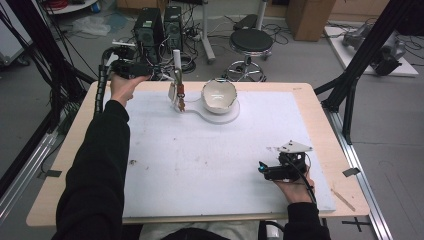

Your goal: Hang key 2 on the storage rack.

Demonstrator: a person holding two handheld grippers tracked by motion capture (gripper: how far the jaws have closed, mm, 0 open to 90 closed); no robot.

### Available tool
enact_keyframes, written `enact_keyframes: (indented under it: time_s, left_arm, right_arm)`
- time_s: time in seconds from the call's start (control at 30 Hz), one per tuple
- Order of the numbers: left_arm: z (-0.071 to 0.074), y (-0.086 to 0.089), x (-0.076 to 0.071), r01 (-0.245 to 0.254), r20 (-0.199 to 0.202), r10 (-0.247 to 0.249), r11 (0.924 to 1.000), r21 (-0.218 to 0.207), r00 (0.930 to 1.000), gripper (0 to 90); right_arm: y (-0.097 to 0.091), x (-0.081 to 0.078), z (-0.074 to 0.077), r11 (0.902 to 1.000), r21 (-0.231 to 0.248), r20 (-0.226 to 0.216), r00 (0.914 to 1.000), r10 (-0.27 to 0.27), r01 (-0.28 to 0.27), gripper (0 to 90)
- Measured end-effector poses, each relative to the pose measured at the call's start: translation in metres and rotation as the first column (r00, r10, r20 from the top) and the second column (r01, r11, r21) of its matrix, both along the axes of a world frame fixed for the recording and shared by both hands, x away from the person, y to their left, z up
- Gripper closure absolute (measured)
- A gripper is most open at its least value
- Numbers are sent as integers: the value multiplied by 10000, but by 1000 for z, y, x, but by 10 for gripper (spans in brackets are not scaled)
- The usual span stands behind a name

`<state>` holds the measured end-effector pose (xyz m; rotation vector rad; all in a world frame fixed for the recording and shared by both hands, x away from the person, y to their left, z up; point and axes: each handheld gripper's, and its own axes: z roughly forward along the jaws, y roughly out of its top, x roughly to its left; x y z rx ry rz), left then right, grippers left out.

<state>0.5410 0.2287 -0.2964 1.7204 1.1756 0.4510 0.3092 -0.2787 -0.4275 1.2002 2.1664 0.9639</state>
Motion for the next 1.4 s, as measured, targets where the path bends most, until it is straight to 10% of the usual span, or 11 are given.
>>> enact_keyframes:
  time_s: [0.83, 1.4]
  left_arm:
    - [-6, 24, -66, 1279, 392, -1278, 9918, -13, 9910, 23]
    - [-26, 14, -111, 2024, 550, -2089, 9737, 1050, 9764, 23]
  right_arm:
    - [-2, -3, 3, 9993, 372, 137, 9999, 28, -33, 7]
    - [-4, -5, 3, 9992, 396, 135, 9999, 55, -61, 7]
